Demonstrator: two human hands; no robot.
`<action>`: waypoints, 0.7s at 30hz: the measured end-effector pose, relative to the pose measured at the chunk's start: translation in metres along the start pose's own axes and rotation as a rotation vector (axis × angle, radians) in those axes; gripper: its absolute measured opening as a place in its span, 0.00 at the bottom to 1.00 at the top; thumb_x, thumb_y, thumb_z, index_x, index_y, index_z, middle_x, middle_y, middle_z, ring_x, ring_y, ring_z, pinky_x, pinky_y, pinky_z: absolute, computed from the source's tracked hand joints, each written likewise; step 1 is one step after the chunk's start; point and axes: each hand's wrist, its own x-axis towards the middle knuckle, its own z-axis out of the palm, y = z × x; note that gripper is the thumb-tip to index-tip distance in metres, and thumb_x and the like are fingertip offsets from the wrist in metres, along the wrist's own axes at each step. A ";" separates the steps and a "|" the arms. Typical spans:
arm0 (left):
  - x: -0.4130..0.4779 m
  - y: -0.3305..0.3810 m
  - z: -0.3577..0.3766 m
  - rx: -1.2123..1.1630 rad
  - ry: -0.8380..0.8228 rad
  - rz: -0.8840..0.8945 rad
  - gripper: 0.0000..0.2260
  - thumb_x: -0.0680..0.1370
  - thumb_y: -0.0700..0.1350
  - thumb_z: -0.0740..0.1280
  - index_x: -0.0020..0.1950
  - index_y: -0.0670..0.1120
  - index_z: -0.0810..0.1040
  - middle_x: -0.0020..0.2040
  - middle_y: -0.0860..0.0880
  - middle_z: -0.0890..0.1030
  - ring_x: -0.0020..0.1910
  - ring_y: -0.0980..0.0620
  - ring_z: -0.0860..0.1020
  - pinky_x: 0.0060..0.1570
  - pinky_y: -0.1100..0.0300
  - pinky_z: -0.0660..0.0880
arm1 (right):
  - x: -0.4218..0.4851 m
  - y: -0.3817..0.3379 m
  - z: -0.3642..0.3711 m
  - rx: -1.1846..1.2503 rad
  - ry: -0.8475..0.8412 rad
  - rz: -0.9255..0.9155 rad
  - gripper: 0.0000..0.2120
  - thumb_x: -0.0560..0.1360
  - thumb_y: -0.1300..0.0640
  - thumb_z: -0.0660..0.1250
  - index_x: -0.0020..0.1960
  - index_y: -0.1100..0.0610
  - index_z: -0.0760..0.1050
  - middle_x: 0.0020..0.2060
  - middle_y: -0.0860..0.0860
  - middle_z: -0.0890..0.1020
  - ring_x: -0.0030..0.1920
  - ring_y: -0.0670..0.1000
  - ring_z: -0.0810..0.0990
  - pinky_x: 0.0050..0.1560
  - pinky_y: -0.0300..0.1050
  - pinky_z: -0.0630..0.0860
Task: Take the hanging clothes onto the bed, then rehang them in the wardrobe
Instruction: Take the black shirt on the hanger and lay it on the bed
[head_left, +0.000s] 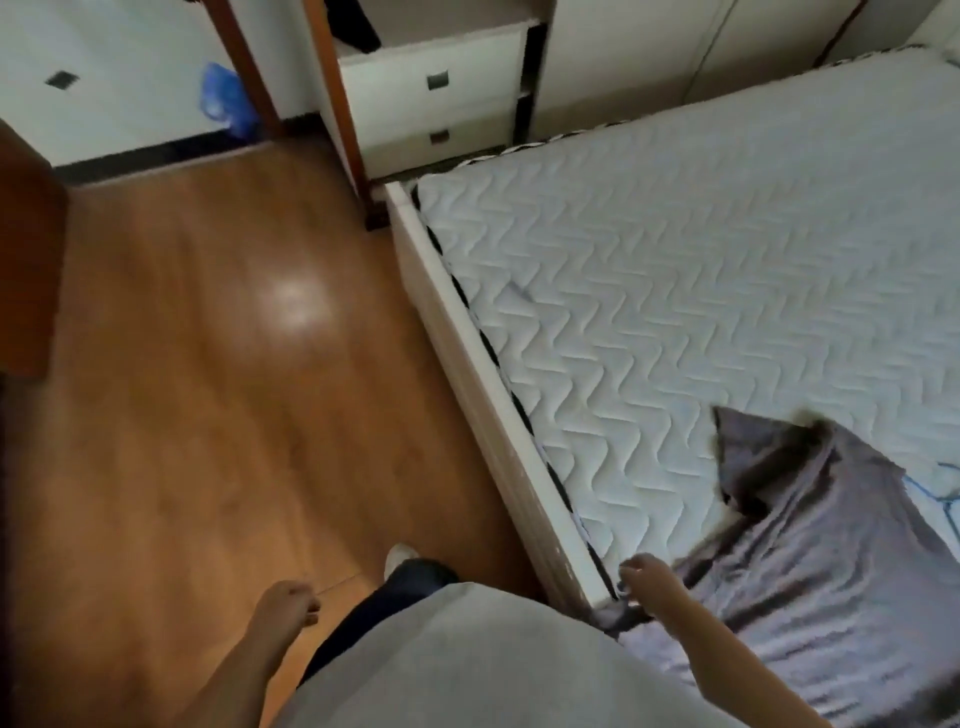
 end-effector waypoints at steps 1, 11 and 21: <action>0.010 0.001 -0.019 -0.041 0.005 -0.026 0.11 0.80 0.41 0.56 0.56 0.35 0.71 0.50 0.38 0.76 0.45 0.43 0.75 0.45 0.54 0.67 | -0.005 -0.031 0.012 -0.005 0.047 -0.015 0.09 0.71 0.66 0.65 0.33 0.58 0.74 0.30 0.54 0.78 0.36 0.55 0.79 0.31 0.39 0.71; 0.103 0.063 -0.138 -0.121 -0.022 -0.081 0.11 0.80 0.41 0.56 0.56 0.36 0.71 0.44 0.42 0.76 0.37 0.50 0.74 0.33 0.59 0.64 | 0.017 -0.259 0.077 -0.063 -0.072 -0.199 0.10 0.76 0.63 0.58 0.41 0.57 0.75 0.39 0.56 0.80 0.42 0.57 0.79 0.45 0.49 0.75; 0.171 0.209 -0.138 -0.206 -0.124 -0.068 0.08 0.79 0.42 0.56 0.48 0.40 0.72 0.44 0.43 0.77 0.39 0.50 0.75 0.36 0.59 0.64 | 0.106 -0.353 0.049 0.080 -0.002 0.082 0.08 0.76 0.67 0.57 0.48 0.69 0.74 0.34 0.58 0.77 0.33 0.54 0.74 0.31 0.42 0.67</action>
